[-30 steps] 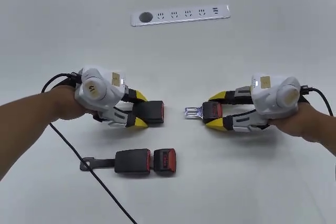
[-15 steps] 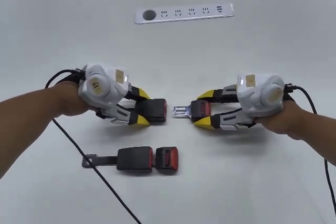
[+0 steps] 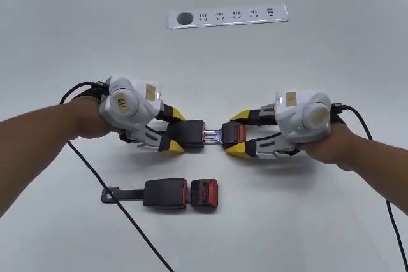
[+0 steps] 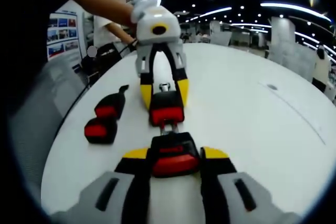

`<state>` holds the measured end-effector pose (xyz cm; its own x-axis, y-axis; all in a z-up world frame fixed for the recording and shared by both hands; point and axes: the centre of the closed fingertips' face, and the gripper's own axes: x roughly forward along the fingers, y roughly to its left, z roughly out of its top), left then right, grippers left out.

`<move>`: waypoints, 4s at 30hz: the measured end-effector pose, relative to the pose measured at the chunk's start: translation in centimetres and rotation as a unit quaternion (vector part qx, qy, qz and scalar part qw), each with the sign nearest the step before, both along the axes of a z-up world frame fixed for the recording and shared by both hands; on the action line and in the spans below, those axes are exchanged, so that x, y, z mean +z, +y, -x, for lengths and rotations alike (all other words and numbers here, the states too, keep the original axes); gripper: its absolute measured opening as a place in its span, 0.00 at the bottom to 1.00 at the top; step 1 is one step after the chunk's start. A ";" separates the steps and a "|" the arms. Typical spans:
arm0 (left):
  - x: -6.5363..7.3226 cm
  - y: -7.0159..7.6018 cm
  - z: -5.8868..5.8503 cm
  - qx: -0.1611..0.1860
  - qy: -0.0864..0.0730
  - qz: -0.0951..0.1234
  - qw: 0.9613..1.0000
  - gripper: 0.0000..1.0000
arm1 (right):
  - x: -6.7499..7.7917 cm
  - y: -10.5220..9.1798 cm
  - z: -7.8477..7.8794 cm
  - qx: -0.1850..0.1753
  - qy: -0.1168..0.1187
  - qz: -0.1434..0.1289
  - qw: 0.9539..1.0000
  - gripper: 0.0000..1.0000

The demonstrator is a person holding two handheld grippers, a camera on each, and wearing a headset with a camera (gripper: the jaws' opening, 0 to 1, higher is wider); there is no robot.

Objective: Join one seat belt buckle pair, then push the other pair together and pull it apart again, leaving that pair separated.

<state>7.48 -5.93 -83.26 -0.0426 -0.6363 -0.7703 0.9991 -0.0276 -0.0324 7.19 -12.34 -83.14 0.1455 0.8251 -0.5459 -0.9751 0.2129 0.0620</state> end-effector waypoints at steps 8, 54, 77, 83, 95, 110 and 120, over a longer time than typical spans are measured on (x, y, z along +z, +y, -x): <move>-0.1 0.0 0.1 -0.002 -0.002 -0.002 1.000 0.34 | -0.2 0.6 -0.2 -0.003 0.002 0.002 1.000 0.36; 0.0 0.0 0.2 -0.015 -0.007 -0.017 1.000 0.34 | -0.5 2.5 -0.4 -0.018 0.021 0.042 0.999 0.36; -0.1 0.2 0.0 -0.008 -0.008 -0.015 1.000 0.35 | -0.6 2.3 -0.5 -0.007 0.001 0.068 0.998 0.36; -0.1 0.2 0.0 -0.005 -0.007 -0.012 1.000 0.35 | -0.7 1.3 -0.4 -0.003 0.001 0.075 0.997 0.36; 0.0 0.1 0.2 -0.001 -0.005 -0.011 1.000 0.35 | -0.7 0.4 -0.3 -0.006 0.003 0.075 0.997 0.37; 0.0 0.1 0.3 0.004 -0.002 -0.009 1.000 0.35 | -0.8 -2.7 0.5 -0.007 0.008 0.077 0.997 0.37; 0.0 0.1 0.3 0.009 0.001 -0.008 1.000 0.35 | -0.7 -5.5 1.0 -0.015 0.012 0.079 0.997 0.37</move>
